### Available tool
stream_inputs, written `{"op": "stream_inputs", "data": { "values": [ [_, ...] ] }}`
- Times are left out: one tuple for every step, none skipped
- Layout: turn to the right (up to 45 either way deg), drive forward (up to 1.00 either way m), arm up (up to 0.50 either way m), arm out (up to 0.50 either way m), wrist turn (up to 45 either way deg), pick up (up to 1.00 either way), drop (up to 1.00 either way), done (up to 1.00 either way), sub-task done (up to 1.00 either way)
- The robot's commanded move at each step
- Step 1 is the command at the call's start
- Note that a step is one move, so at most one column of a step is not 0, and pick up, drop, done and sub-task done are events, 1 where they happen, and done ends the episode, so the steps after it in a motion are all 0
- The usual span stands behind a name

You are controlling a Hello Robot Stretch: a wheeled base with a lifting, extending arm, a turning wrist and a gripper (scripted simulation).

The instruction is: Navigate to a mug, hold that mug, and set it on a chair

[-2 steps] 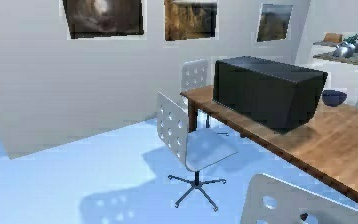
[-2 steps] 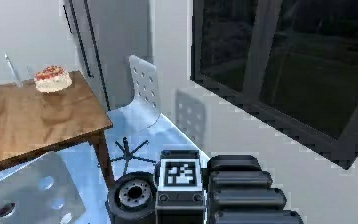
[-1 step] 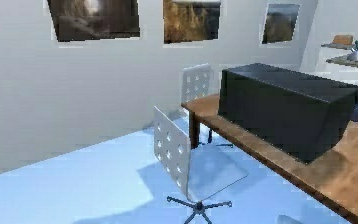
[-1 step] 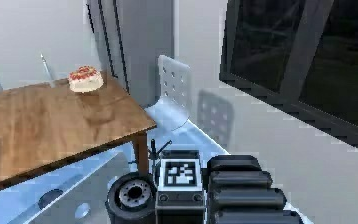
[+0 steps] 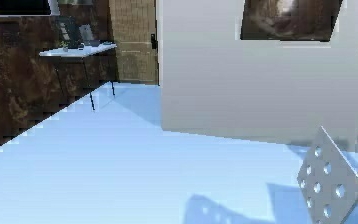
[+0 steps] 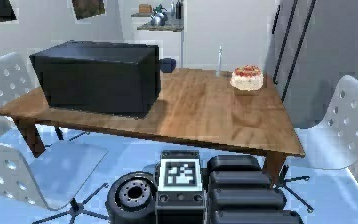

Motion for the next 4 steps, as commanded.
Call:
{"op": "stream_inputs", "data": {
  "values": [
    [-21.0,0.00,0.00,0.00,0.0,0.00,0.00,0.00,0.00],
    [45.0,0.00,0.00,0.00,0.0,0.00,0.00,0.00,0.00],
    [6.0,0.00,0.00,0.00,0.0,0.00,0.00,0.00,0.00],
    [0.0,0.00,0.00,0.48,0.0,0.00,0.00,0.00,0.00]
  ]
}}
